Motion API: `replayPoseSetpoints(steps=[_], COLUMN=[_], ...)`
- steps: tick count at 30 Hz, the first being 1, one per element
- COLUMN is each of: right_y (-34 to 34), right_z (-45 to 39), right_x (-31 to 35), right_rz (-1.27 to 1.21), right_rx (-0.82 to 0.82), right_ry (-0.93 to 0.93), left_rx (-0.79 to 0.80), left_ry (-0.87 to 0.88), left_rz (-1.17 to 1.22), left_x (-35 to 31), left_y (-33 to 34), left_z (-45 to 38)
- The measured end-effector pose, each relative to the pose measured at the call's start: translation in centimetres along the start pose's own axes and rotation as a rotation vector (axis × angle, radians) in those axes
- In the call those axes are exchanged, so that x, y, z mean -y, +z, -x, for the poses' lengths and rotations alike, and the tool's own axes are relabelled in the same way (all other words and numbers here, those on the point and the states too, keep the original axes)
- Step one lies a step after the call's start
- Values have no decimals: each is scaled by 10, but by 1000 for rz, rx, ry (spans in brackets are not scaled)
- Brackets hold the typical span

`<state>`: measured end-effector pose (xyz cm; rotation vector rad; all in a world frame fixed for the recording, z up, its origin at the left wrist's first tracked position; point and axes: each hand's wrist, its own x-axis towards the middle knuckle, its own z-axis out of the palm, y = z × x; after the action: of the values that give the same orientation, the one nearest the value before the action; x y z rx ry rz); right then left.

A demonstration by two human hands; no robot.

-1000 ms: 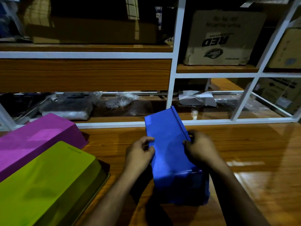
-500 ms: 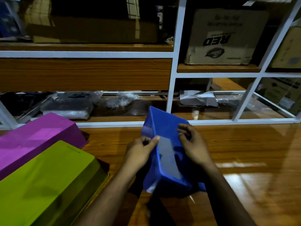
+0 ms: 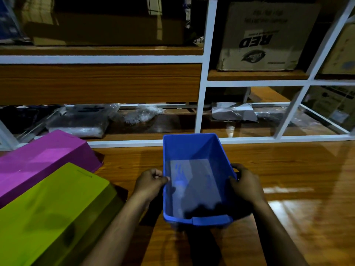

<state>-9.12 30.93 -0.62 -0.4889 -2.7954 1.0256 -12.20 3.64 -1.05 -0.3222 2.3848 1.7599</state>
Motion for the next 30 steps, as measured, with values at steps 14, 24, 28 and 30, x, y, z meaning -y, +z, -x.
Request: replayPoseSetpoints(steps=[14,24,28,30], right_y=[4,-17,-34,-44], right_z=[8,51,82,98], right_x=[-6,-33,-57,-73], right_rz=[-787,-970,-1017,-1018], right_rx=[243,147,33,16], right_ry=[242,274,303,313], left_rx=[128,348,464,514], left_ry=[-23,-19,-14,-12], left_rz=[246,266,237,231], left_x=[-18,-15,-18,-21], left_y=[-14,-12,10,26], left_z=[18,24,26,30])
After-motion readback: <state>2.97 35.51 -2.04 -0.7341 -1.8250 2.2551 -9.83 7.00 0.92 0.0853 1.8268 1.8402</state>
